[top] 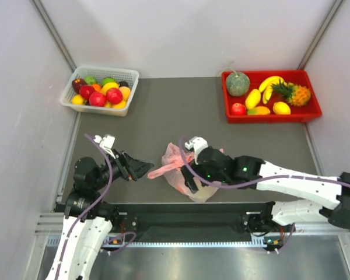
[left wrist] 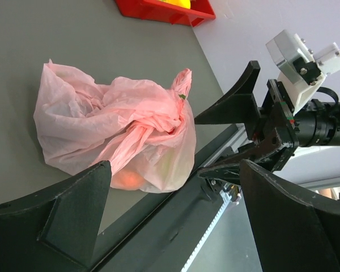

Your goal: Untie the knot of the plastic bag and take out the fruit

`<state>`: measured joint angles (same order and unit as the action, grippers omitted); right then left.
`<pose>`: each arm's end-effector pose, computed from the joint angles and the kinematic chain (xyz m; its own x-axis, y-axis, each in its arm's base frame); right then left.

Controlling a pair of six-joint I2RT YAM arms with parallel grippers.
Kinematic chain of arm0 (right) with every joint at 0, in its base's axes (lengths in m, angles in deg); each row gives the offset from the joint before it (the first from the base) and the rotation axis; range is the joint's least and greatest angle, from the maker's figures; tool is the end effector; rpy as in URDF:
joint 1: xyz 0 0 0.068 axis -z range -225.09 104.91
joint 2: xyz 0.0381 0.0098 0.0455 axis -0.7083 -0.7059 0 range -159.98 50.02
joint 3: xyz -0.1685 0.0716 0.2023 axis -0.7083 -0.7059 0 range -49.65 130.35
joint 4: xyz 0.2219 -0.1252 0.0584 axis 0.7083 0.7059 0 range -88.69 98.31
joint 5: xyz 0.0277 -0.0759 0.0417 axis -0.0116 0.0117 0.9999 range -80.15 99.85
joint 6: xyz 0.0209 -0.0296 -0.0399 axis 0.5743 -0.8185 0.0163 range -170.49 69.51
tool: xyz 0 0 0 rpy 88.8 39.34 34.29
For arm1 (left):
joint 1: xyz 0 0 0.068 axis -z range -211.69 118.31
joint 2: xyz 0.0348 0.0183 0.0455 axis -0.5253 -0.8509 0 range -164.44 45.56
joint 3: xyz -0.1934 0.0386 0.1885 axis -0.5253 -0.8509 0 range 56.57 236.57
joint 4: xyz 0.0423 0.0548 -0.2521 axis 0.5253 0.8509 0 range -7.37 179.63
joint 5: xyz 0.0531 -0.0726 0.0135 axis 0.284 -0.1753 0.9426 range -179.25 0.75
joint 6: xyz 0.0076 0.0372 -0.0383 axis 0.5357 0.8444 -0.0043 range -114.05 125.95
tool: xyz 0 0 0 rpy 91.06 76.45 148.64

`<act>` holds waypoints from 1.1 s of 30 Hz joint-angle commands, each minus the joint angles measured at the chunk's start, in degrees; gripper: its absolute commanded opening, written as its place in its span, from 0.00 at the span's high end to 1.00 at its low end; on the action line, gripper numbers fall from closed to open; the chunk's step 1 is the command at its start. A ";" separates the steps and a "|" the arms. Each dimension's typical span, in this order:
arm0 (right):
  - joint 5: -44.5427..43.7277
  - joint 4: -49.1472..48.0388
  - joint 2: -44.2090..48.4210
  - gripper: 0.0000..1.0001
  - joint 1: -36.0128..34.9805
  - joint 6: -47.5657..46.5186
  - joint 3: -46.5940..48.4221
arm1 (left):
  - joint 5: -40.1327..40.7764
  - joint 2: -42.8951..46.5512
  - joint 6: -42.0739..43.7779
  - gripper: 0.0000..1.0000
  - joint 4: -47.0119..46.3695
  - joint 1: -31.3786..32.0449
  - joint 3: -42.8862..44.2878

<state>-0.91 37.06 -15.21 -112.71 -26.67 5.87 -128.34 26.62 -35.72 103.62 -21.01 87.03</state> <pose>0.0966 0.2168 0.2934 -0.5951 -0.4028 -0.6955 -0.6757 0.7193 0.1616 0.0928 -0.0403 0.2903 -0.6226 -0.4077 -0.6679 0.4565 0.5039 -0.7332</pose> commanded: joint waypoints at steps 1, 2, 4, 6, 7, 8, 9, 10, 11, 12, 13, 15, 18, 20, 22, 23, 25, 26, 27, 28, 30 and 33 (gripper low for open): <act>-16.28 -2.79 -3.84 0.00 -3.13 3.78 6.43 | 1.73 -1.79 2.99 0.01 1.68 0.13 3.55; -17.52 -2.44 -5.59 0.00 -3.22 5.44 6.70 | 2.17 -2.41 3.17 0.01 1.77 0.13 3.82; -20.86 -1.56 -6.66 0.01 -3.23 7.12 6.79 | 2.96 -4.69 3.52 0.01 1.77 0.13 4.70; -21.49 -1.38 -6.93 0.19 -3.23 8.53 5.83 | 2.97 -8.28 3.61 0.01 1.77 0.13 6.18; -21.23 -1.90 -6.14 0.34 -3.31 8.79 5.21 | 2.79 -9.70 4.14 0.01 1.77 0.13 6.80; -20.79 -2.43 -5.53 0.41 -3.49 8.79 4.33 | 2.18 -11.19 4.40 0.02 1.77 0.13 7.42; -20.35 -3.05 -4.82 0.46 -3.58 8.71 2.59 | 2.00 -12.60 4.58 0.02 1.68 0.13 8.64; -19.04 -4.18 -3.51 0.51 -3.58 8.53 1.70 | 1.74 -15.22 4.75 0.02 1.25 0.22 9.26; -18.16 -4.89 -2.89 0.53 -3.58 7.92 0.04 | 2.00 -16.56 4.76 0.02 0.98 0.57 9.70; -16.93 -5.51 -2.36 0.53 -3.58 7.57 -0.68 | 2.26 -18.74 4.67 0.02 0.72 0.92 10.40; -16.14 -5.95 -1.40 0.53 -3.58 7.22 -1.29 | 2.70 -19.81 4.58 0.02 -0.33 1.36 10.85; -14.73 -7.00 -0.95 0.49 -3.58 6.34 -2.35 | 5.15 -21.75 4.32 0.02 -1.48 4.16 11.81; -13.41 -7.09 -0.77 0.41 -3.58 5.98 -2.88 | 11.74 -25.87 4.14 0.02 -2.53 11.27 13.66; -13.40 -7.53 -0.86 0.39 -3.58 5.98 -3.32 | 14.90 -29.56 3.97 0.01 -3.76 17.32 14.54; -14.02 -7.80 -1.04 0.41 -3.58 6.07 -3.58 | 19.11 -33.42 4.14 0.01 -4.64 20.77 16.03; -14.37 -7.80 -1.04 0.46 -3.58 6.07 -3.50 | 20.44 -34.66 4.05 0.01 -4.99 23.31 16.47; -14.72 -7.88 -1.13 0.53 -3.58 5.98 -3.67 | 22.91 -38.25 4.49 0.01 -5.96 25.17 18.14; -14.81 -7.97 -0.78 0.68 -3.66 5.72 -3.93 | 23.70 -39.23 4.58 0.02 -6.14 26.49 18.67; -14.81 -8.23 -0.60 0.76 -3.58 5.72 -4.37 | 24.49 -40.29 4.58 0.02 -6.75 27.02 19.72; -14.81 -8.41 0.01 0.96 -3.58 5.72 -4.64 | 25.11 -41.78 4.93 0.01 -6.93 27.55 20.25; -14.90 -8.59 0.72 1.00 -3.58 5.37 -5.60 | 27.22 -42.93 5.11 0.01 -7.37 28.69 21.30; -14.64 -9.29 2.47 1.00 -3.58 4.84 -7.01 | 28.89 -45.56 5.55 0.01 -7.72 30.27 22.53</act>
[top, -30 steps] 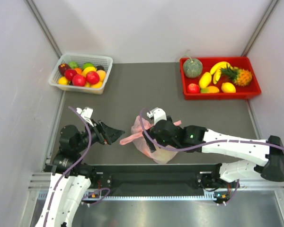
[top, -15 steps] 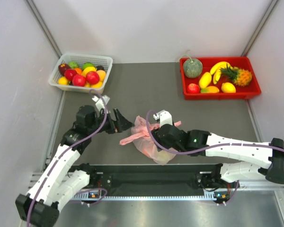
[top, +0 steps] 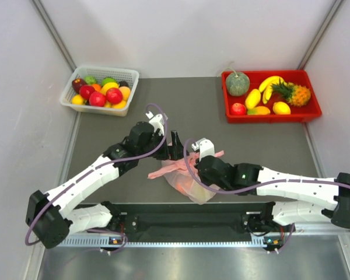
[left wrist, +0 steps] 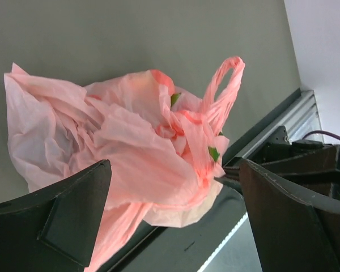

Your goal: Untie the knot of the plastic bag and take out the fruit

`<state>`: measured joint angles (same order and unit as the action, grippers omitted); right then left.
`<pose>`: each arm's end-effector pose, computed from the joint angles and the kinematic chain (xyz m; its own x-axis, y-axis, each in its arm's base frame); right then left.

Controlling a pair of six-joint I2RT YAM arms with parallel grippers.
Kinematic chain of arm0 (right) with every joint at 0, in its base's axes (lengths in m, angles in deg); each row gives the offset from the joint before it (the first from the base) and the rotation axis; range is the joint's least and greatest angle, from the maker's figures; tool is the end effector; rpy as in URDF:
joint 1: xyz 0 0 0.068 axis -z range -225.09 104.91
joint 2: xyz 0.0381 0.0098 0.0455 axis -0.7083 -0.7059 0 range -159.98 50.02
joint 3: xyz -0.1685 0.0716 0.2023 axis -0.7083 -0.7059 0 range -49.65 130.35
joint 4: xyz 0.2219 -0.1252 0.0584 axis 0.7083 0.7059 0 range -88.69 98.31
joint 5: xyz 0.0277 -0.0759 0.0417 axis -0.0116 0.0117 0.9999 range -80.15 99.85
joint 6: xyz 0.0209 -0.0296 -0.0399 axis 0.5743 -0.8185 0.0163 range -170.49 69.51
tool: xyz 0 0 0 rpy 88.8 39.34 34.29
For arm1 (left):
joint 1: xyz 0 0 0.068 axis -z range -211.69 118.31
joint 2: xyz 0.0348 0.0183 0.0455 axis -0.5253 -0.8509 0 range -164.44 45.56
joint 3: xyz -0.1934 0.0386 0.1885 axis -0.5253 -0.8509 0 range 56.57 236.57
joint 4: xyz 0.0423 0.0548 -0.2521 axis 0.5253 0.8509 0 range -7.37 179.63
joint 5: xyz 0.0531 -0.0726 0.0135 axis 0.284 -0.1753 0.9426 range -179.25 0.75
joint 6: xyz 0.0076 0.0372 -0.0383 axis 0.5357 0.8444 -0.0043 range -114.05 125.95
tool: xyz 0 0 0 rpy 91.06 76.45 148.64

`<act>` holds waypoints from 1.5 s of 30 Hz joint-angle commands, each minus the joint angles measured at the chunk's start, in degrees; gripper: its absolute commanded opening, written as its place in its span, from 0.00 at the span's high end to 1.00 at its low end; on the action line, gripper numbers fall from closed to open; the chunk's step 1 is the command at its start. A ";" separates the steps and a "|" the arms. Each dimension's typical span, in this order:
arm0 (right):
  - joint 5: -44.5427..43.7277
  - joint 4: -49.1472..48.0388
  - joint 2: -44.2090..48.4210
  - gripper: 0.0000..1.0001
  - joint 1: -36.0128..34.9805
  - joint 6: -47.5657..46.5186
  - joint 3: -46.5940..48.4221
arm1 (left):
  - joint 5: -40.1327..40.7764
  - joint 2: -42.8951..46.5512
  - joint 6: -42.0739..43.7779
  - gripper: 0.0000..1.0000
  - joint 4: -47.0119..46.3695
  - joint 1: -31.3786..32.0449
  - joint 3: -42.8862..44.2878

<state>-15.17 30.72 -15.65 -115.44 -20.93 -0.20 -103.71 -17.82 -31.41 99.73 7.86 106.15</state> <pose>0.0941 0.2185 0.2673 -0.5811 -0.2977 -0.7575 -0.5371 0.8395 0.0821 0.1849 -0.1641 0.2937 -0.7891 -0.1105 -0.6043 0.3811 0.6835 -0.6226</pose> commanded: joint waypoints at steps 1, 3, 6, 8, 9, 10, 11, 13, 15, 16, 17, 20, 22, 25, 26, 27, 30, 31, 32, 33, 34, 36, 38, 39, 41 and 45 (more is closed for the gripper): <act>-0.21 -3.39 3.79 1.00 -0.84 -1.08 -1.37 | 4.96 -2.62 1.59 0.01 -3.40 1.84 3.68; 0.05 -3.92 4.58 1.00 -0.84 -1.52 -2.08 | 6.63 -4.81 1.51 0.01 -2.78 3.51 4.38; 0.05 -5.06 5.64 1.00 -0.84 -2.23 -2.78 | 7.77 -7.19 1.42 0.01 -2.86 6.15 4.73; -0.56 -5.50 6.17 1.00 -0.85 -2.49 -2.96 | 7.78 -8.16 1.15 0.04 -2.86 8.07 4.91; -0.82 -5.42 6.25 1.00 -0.93 -2.40 -2.87 | 7.87 -8.69 1.15 0.06 -2.86 8.61 4.91; -1.61 -5.33 6.43 1.00 -0.85 -2.40 -2.87 | 7.87 -8.87 1.15 0.09 -2.86 9.57 4.91; -1.88 -5.24 6.43 1.00 -0.84 -2.49 -2.70 | 7.87 -8.87 1.07 0.16 -2.95 9.93 4.82; -2.40 -5.41 6.69 1.00 -0.84 -2.58 -2.69 | 8.04 -8.96 1.15 0.28 -2.95 10.28 4.65; -3.11 -5.15 6.87 1.00 -0.84 -2.58 -2.61 | 8.83 -8.70 1.42 0.55 -2.95 10.28 4.47; -3.46 -4.98 7.13 1.00 -0.93 -2.32 -2.61 | 10.05 -8.52 1.33 0.64 -2.69 10.28 4.56; -3.90 -4.71 7.31 1.00 -0.93 -2.05 -2.78 | 10.93 -8.26 1.42 0.75 -2.43 10.28 4.47; -6.79 -2.43 8.19 1.00 -0.84 -0.21 -3.31 | 16.27 -6.85 2.20 0.97 -0.67 10.20 5.26; -10.13 0.10 9.23 1.00 -0.84 2.50 -3.66 | 19.36 -5.45 3.17 1.00 1.08 10.11 5.70; -15.66 3.54 10.82 1.00 -0.84 7.76 -4.27 | 25.61 -3.16 4.93 1.00 3.45 9.93 6.75; -17.42 6.42 11.17 1.00 -0.76 9.79 -4.45 | 27.01 -2.55 5.37 1.00 3.99 9.41 6.84; -20.13 8.28 11.52 1.00 -0.67 11.55 -4.45 | 29.64 -1.50 5.89 1.00 4.51 8.97 7.10; -24.10 14.87 12.76 1.00 0.03 18.84 -4.36 | 32.03 0.52 7.12 1.00 5.48 6.16 6.93; -24.99 16.45 13.46 1.00 0.73 22.61 -4.28 | 32.12 1.05 7.39 1.00 5.57 4.24 6.84; -25.69 18.56 13.64 1.00 1.17 24.73 -4.19 | 32.21 1.49 7.65 1.00 5.75 3.18 6.67; -26.83 21.71 13.99 1.00 1.61 26.67 -4.27 | 32.30 2.20 8.09 1.00 5.66 2.29 6.58; -27.01 23.31 14.77 1.00 2.75 29.73 -4.28 | 32.04 2.46 8.18 1.00 5.57 0.20 6.49; -27.19 24.55 15.48 1.00 3.81 30.91 -4.71 | 30.99 3.34 8.53 1.00 4.70 -1.75 5.79; -26.93 23.51 16.97 1.00 4.25 29.16 -5.07 | 26.95 4.39 8.97 1.00 1.90 -3.69 4.31; -25.36 21.67 17.50 0.99 4.25 27.06 -5.15 | 25.63 4.40 8.98 1.00 1.19 -3.95 3.86; -22.99 15.35 18.91 0.83 4.08 19.07 -4.98 | 22.38 4.84 9.06 1.00 -0.05 -4.04 2.81; -14.38 6.81 19.09 0.36 3.90 6.32 -2.44 | 17.81 5.45 8.19 1.00 -2.33 -4.04 1.75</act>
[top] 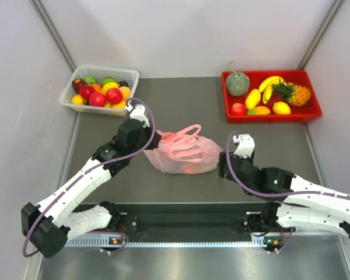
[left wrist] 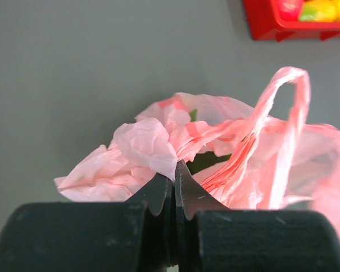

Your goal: Untie the knot of the plastic bag and take out the fruit

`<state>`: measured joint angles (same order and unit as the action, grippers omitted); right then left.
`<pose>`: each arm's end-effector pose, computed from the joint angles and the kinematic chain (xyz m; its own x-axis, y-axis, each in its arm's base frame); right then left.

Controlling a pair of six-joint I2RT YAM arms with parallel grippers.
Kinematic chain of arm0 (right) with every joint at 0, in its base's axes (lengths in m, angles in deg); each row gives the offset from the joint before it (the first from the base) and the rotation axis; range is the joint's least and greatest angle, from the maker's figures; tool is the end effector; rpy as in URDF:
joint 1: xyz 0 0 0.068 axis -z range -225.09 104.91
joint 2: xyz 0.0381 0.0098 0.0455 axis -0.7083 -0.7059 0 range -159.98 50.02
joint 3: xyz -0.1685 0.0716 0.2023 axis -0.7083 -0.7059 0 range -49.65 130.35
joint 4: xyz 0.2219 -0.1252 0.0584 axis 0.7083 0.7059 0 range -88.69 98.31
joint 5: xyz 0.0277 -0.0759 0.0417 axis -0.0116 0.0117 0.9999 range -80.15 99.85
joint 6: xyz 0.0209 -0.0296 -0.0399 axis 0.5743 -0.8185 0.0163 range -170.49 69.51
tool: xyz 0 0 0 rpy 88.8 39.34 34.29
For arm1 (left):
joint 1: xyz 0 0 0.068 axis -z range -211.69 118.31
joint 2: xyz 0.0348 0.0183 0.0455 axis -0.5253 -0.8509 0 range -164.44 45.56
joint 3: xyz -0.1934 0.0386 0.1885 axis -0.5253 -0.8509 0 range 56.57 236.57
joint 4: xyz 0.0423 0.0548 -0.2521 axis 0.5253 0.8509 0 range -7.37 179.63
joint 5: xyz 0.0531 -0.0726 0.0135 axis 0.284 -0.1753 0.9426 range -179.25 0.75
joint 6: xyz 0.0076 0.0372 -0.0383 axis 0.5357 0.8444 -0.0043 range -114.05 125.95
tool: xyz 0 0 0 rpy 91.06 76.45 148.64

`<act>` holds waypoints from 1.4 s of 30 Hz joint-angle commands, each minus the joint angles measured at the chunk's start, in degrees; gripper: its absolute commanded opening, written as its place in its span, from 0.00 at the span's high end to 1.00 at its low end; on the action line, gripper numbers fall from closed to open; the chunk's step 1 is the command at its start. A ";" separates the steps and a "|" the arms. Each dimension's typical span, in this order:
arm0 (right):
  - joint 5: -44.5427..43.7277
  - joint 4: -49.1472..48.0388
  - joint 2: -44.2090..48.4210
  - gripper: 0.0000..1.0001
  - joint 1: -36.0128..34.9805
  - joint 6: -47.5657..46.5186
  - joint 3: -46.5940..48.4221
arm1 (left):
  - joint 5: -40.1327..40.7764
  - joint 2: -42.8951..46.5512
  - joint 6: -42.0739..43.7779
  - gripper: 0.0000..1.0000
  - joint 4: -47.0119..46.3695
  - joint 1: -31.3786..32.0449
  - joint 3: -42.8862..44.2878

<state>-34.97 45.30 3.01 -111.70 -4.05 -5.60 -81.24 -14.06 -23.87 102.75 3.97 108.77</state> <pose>0.0848 0.1326 0.2814 -0.5332 0.0621 -0.8437 -0.1066 0.9844 0.1398 0.1932 -0.1324 0.3187 -0.5630 -0.2021 -0.8014 0.2269 0.8946 -0.3850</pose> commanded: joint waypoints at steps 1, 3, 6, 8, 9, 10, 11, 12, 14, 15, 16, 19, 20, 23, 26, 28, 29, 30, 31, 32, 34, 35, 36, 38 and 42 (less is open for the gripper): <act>6.49 -8.82 -0.10 0.25 -0.01 -13.97 3.75 | -5.11 1.87 0.30 1.00 -5.44 -0.24 -0.96; 9.03 -10.76 -1.07 0.19 -0.10 -17.76 6.12 | -6.69 2.75 -0.06 1.00 -5.70 -0.15 -1.40; 9.58 -12.70 -3.78 0.12 -0.19 -21.37 8.94 | -7.75 3.98 -0.50 1.00 -6.50 -0.15 -2.11; 8.00 -12.18 -6.07 0.10 -0.27 -22.44 11.75 | -7.75 4.59 -0.59 1.00 -6.50 -0.15 -2.28; 6.25 -11.91 -8.61 0.09 -0.19 -23.57 12.89 | -9.40 4.68 -0.67 1.00 -6.50 -0.15 -2.28; 5.02 -11.65 -9.59 0.08 -0.10 -23.93 15.25 | -9.59 4.68 -0.67 1.00 -6.58 -0.15 -2.37; 3.79 -11.38 -10.47 0.07 -0.19 -24.28 16.40 | -9.77 4.68 -0.59 1.00 -6.58 -0.15 -2.46; 1.60 -11.81 -11.70 0.05 -0.19 -25.33 18.33 | -9.94 4.68 -0.41 1.00 -6.58 -0.15 -2.55; 0.61 -14.87 -12.32 0.01 -0.10 -27.26 19.66 | -9.68 4.68 -0.41 1.00 -6.50 -0.15 -2.72; 0.96 -15.50 -13.19 0.00 0.25 -29.62 21.06 | -9.59 4.68 -0.41 1.00 -6.50 -0.15 -2.81; 1.57 -15.60 -13.98 0.00 0.60 -30.60 22.21 | -9.68 4.51 -0.24 1.00 -6.50 -0.15 -2.98; 4.03 -15.16 -17.06 0.00 1.92 -32.98 25.81 | -9.68 4.68 -0.23 1.00 -6.41 -0.15 -3.07; 5.86 -15.16 -17.59 0.00 2.44 -33.25 26.34 | -9.59 4.68 -0.15 1.00 -6.41 -0.15 -3.16; 9.64 -16.21 -18.13 0.01 4.20 -33.42 26.88 | -9.68 4.77 -0.15 1.00 -6.41 -0.15 -3.34; 13.95 -21.12 -14.00 0.00 4.38 -34.04 24.77 | -9.86 5.21 -0.15 1.00 -6.23 -0.15 -3.51; 14.76 -20.27 -13.02 0.00 5.96 -32.82 25.46 | -9.94 5.39 -0.15 1.00 -6.41 -0.15 -3.86; 15.02 -18.43 -13.81 0.00 7.10 -31.68 26.69 | -10.12 5.47 -0.32 1.00 -6.50 -0.15 -3.87; 15.72 -16.50 -16.69 0.00 9.28 -30.02 29.40 | -10.29 5.47 -0.41 1.00 -6.76 -0.15 -3.95; 16.42 -14.30 -18.28 0.00 9.83 -29.65 30.55 | -10.47 5.56 -0.41 1.00 -7.11 -0.15 -4.13; 17.56 -11.76 -21.61 0.00 10.27 -30.00 31.44 | -10.65 5.65 -0.41 1.00 -7.11 -0.15 -4.13; 19.41 -9.37 -24.61 0.00 10.45 -30.52 33.64 | -10.56 5.82 -0.50 1.00 -7.20 -0.15 -4.13; 21.07 -7.71 -26.89 0.00 10.45 -31.14 34.08 | -10.56 6.00 -0.59 1.00 -7.20 -0.15 -4.13; 21.44 -7.25 -27.87 0.00 10.45 -31.32 34.69 | -10.47 6.09 -0.59 1.00 -7.11 -0.24 -4.22; 23.62 -6.81 -29.80 0.00 10.53 -32.71 34.70 | -10.56 6.44 -0.59 1.00 -7.20 -0.15 -4.22; 29.87 -4.79 -30.69 0.00 10.62 -34.92 33.21 | -9.77 6.88 -0.24 1.00 -6.33 -0.15 -4.13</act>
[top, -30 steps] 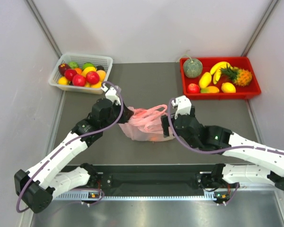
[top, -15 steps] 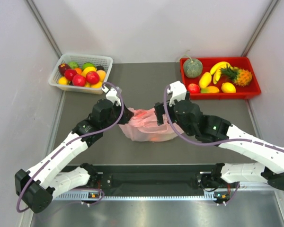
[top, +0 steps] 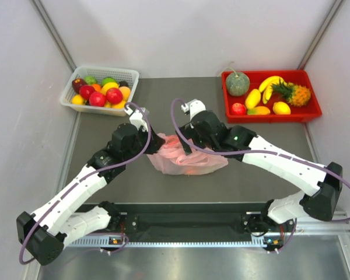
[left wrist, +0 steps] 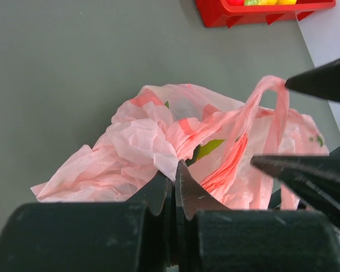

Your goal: Untie the knot of the plastic bag and take out the fruit

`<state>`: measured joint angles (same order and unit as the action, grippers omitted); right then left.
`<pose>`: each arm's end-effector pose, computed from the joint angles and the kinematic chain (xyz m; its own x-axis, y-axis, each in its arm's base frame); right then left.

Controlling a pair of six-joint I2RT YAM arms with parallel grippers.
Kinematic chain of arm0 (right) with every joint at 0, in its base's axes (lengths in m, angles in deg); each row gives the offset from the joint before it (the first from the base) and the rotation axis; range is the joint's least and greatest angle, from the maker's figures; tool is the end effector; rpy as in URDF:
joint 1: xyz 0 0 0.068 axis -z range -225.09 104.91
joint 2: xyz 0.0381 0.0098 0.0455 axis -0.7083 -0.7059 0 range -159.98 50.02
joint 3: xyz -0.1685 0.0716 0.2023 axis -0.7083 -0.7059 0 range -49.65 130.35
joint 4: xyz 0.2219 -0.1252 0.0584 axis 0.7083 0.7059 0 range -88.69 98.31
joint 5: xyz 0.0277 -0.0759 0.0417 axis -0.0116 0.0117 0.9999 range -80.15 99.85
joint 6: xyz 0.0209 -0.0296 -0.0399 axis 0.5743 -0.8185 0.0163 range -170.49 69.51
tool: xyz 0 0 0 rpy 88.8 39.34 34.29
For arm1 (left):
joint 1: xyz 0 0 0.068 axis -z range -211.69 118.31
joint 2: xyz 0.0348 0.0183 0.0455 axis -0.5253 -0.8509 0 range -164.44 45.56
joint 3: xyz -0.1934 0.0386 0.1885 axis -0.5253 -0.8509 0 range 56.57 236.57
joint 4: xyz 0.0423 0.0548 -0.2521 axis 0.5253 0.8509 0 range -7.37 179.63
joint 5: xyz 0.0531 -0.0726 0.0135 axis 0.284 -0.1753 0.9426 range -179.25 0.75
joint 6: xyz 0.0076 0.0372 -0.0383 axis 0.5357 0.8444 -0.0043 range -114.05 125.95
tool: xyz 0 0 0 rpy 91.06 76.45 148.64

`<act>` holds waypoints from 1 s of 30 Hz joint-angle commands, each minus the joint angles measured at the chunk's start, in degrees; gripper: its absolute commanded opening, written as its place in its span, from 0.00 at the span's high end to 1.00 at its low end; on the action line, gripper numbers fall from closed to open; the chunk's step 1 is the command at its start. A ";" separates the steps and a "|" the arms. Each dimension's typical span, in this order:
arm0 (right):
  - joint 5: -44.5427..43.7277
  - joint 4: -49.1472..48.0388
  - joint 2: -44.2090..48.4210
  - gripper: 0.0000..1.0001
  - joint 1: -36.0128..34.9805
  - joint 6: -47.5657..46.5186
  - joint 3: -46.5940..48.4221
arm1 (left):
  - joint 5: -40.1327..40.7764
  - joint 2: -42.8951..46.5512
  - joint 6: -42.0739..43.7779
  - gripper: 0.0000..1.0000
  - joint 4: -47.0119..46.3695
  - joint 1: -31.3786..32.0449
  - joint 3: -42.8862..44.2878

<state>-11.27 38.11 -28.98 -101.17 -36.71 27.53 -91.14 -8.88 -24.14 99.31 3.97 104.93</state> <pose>0.1782 0.2417 0.3580 -0.4852 -0.3232 -0.8125 -0.5161 0.8559 -0.0323 0.1761 -0.1277 0.3197 -0.5764 -0.2032 -0.7915 0.3679 0.8004 -0.4733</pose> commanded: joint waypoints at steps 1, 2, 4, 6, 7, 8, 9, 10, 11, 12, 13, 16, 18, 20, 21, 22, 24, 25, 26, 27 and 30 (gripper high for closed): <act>6.79 2.49 1.65 0.00 0.09 -2.53 -0.71 | 0.65 1.96 0.38 1.00 -2.63 -0.15 -0.20; 7.76 2.49 2.88 0.00 0.09 -2.79 -1.51 | 0.92 2.14 0.47 1.00 -2.45 -0.15 -0.19; 8.38 3.19 4.11 0.00 0.09 -2.97 -4.14 | 1.36 2.58 0.73 1.00 -2.36 -0.15 -0.46; 7.86 4.07 5.43 0.00 0.09 -2.88 -6.08 | 1.36 2.84 0.91 1.00 -2.45 -0.15 -0.72; 7.59 5.12 5.70 0.00 0.09 -2.80 -6.69 | 1.36 2.84 0.99 1.00 -2.45 -0.15 -0.81; 6.20 5.65 6.14 0.00 0.09 -2.45 -7.66 | 3.10 2.84 1.08 1.00 -2.45 -0.15 -0.98; 5.49 6.09 6.40 0.00 0.09 -2.09 -8.10 | 3.29 2.93 1.17 1.00 -2.36 -0.24 -1.07; 4.87 7.23 6.49 0.00 0.09 -1.83 -8.63 | 3.64 3.02 1.34 1.00 -2.19 -0.15 -1.07; 4.17 7.41 7.36 0.00 0.09 -1.39 -9.76 | 3.91 3.11 1.43 1.00 -1.92 -0.15 -1.07; 4.16 7.33 7.89 0.00 0.00 -1.21 -10.56 | 4.00 3.28 1.52 1.00 -1.92 -0.15 -1.07; 3.81 7.06 8.94 0.00 0.09 -0.86 -11.26 | 4.17 3.46 1.61 1.00 -1.66 -0.24 -1.07; 1.54 7.06 9.65 0.01 0.35 -0.34 -13.20 | 4.53 3.81 1.70 1.00 -1.66 -0.15 -1.25; -0.49 8.11 8.87 0.01 0.79 0.02 -13.12 | 4.70 3.90 1.70 1.00 -1.57 -0.15 -1.25; -2.69 8.47 8.86 0.01 1.14 0.37 -13.20 | 4.70 3.90 1.70 1.00 -1.31 -0.15 -1.25; -3.56 8.12 8.87 0.00 1.32 0.63 -13.29 | 4.70 3.90 1.61 1.00 -1.31 -0.15 -1.25; -4.96 7.77 9.04 0.02 1.58 1.07 -13.29 | 4.70 3.98 1.70 1.00 -1.31 -0.15 -1.34; -5.15 6.37 9.39 0.09 3.16 1.25 -13.20 | 4.53 4.16 1.61 1.00 -1.13 -0.15 -1.51; -4.98 5.75 9.74 0.13 3.77 1.42 -13.12 | 4.27 3.99 1.61 1.00 -1.31 -0.15 -1.60; -4.54 5.05 10.09 0.21 5.00 1.42 -13.03 | 4.09 3.81 1.52 1.00 -1.22 -0.15 -1.69; -3.76 3.30 10.44 0.27 5.53 1.25 -13.03 | 3.83 3.72 1.61 1.00 -1.22 -0.15 -1.78; -1.73 0.48 11.76 0.61 7.90 1.25 -12.76 | 4.00 3.11 2.05 1.00 -1.04 -0.15 -1.86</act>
<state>-12.87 43.59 -20.39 -95.33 -36.09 14.09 -87.52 -6.06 -23.39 99.84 3.97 103.33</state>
